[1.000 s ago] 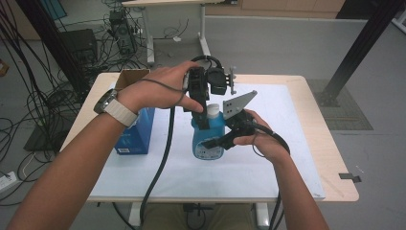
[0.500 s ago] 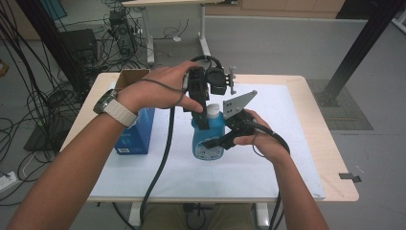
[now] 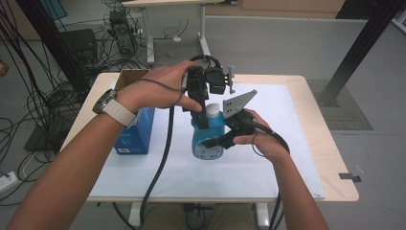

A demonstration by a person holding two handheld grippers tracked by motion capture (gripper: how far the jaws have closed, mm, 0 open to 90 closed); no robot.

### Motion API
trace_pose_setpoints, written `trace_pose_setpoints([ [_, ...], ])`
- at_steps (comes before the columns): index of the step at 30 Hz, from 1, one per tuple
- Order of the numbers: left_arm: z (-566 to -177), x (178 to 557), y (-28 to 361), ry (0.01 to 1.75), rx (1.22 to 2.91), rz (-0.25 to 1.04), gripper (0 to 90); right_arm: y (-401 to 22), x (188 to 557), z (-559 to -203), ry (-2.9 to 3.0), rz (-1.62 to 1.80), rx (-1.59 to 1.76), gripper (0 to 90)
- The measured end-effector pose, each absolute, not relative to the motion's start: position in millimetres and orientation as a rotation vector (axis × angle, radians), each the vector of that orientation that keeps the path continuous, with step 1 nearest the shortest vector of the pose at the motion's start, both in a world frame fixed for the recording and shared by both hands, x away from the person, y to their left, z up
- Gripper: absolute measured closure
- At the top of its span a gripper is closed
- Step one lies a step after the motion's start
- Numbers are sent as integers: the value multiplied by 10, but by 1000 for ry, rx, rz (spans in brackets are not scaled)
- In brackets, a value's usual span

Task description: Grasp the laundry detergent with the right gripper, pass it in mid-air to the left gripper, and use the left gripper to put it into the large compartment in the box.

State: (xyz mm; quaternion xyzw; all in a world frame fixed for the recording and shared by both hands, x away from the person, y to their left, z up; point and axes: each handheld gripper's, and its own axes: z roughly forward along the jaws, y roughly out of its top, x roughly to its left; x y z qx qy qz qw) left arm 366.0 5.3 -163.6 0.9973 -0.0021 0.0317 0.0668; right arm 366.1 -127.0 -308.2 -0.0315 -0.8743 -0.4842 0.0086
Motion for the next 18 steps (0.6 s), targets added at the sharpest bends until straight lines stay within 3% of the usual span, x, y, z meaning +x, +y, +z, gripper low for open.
trace_pose_setpoints([
  [18, -1637, 3645, 45, -11, 2999, 97, 88, -1266, 3652, -3064, -2731, -1518, -96, 436],
])
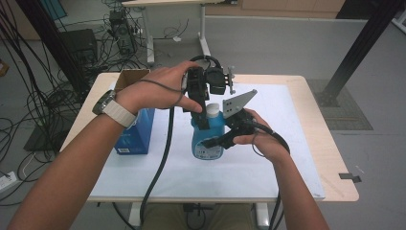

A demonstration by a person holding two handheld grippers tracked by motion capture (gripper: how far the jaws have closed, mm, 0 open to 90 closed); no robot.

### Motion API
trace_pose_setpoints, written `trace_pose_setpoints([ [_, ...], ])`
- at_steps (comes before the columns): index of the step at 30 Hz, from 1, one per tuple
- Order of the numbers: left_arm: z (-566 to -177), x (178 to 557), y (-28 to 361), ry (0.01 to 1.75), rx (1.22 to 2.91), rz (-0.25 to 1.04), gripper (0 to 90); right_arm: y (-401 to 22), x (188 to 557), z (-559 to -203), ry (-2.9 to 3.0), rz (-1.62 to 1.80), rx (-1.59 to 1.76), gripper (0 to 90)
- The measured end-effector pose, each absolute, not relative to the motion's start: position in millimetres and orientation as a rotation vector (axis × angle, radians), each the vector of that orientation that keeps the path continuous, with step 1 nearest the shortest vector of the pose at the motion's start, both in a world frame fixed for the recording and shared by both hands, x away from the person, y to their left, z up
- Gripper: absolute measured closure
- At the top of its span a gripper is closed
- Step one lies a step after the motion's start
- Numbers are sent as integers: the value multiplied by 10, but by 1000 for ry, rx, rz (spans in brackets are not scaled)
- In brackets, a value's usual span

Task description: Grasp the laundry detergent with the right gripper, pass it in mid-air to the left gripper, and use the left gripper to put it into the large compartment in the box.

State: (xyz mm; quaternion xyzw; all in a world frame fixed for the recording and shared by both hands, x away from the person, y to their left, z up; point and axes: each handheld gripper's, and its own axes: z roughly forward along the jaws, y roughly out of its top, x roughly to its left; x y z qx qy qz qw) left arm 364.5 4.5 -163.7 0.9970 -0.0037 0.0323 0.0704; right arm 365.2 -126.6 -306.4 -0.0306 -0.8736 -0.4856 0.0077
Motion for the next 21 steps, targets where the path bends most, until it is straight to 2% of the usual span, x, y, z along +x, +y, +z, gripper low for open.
trace_pose_setpoints([
  [21, -1714, 3668, 7, -19, 2988, 95, 90, -1222, 3649, -3032, -2736, -1514, -85, 436],
])
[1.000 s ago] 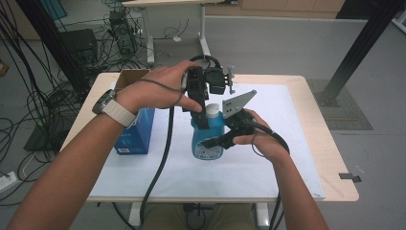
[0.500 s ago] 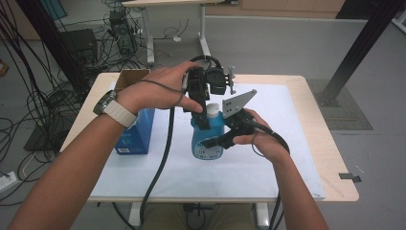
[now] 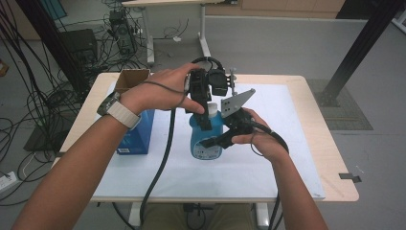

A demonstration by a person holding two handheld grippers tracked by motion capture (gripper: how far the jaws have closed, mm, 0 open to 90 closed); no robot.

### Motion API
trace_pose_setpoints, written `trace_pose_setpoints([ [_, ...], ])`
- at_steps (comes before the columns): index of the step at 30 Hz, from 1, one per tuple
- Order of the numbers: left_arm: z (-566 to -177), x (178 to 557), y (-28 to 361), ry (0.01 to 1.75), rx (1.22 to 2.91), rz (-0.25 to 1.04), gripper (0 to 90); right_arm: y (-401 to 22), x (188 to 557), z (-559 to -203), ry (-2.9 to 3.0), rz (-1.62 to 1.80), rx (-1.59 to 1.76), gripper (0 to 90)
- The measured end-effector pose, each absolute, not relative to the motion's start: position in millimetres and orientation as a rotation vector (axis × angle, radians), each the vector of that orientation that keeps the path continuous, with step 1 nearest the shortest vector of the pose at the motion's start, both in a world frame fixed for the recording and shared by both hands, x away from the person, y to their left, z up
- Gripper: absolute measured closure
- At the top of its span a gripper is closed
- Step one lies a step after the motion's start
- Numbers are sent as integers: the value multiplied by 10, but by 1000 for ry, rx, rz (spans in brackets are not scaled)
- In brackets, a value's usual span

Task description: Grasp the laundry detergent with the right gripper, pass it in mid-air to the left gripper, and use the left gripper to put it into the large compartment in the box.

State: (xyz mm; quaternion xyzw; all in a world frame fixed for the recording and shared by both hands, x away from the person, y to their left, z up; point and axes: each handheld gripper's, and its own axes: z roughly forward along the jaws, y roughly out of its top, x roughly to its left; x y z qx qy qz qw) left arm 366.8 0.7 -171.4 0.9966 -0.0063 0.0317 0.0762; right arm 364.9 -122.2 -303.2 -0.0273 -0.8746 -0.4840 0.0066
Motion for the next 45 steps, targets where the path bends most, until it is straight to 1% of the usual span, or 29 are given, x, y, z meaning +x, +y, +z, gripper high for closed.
trace_pose_setpoints([
  [13, -1803, 3697, -8, -31, 2985, 80, 90, -1222, 3646, -3008, -2735, -1529, -83, 436],
  [20, -1840, 3691, -16, -36, 2986, 65, 109, -1207, 3639, -2999, -2730, -1521, -80, 436],
  [33, -1902, 3685, -9, -36, 2988, 49, 117, -1194, 3633, -2965, -2717, -1534, -75, 437],
  [45, -1928, 3689, -31, -56, 2987, 42, 161, -1200, 3631, -2946, -2723, -1544, -71, 436],
])
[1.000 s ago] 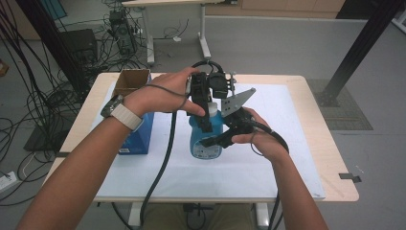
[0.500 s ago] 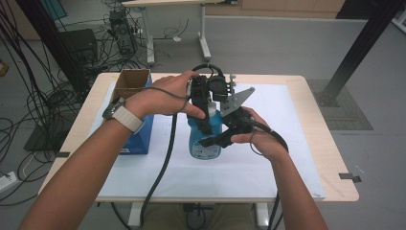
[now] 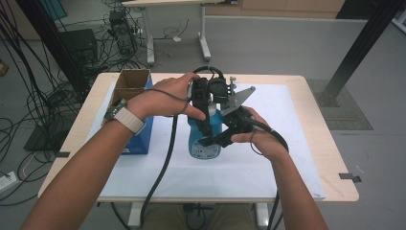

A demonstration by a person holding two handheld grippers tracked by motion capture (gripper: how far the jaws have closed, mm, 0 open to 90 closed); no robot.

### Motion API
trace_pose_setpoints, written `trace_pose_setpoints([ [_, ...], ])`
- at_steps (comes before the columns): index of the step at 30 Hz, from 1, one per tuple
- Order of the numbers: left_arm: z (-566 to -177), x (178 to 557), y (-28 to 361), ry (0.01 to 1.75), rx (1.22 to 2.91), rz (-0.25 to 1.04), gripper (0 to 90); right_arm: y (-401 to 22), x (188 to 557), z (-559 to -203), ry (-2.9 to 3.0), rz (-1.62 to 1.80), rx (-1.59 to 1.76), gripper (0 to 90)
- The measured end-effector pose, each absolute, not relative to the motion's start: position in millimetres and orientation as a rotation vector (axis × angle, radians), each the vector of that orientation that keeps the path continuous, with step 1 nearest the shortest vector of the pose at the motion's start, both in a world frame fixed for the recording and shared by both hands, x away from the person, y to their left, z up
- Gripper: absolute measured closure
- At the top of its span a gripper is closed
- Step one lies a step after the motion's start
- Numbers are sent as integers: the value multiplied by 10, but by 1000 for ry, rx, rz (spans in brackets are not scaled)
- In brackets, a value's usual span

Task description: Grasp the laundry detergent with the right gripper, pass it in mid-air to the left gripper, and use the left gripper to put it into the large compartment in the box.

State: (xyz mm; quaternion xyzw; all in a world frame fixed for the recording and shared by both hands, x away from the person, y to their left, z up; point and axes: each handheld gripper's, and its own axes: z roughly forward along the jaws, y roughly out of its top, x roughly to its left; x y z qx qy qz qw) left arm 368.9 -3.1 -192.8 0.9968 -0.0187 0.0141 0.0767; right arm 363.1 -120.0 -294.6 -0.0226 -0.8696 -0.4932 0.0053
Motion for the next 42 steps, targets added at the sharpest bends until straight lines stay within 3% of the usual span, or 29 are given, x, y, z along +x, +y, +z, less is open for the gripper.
trace_pose_setpoints([
  [20, -1992, 3715, 0, -82, 2974, -54, 332, -1179, 3623, -2954, -2719, -1528, -81, 437],
  [23, -1999, 3711, 4, -105, 2971, -76, 392, -1176, 3623, -2957, -2717, -1525, -79, 437],
  [42, -2038, 3704, 32, -97, 2961, -98, 400, -1166, 3602, -2978, -2728, -1508, -79, 436],
])
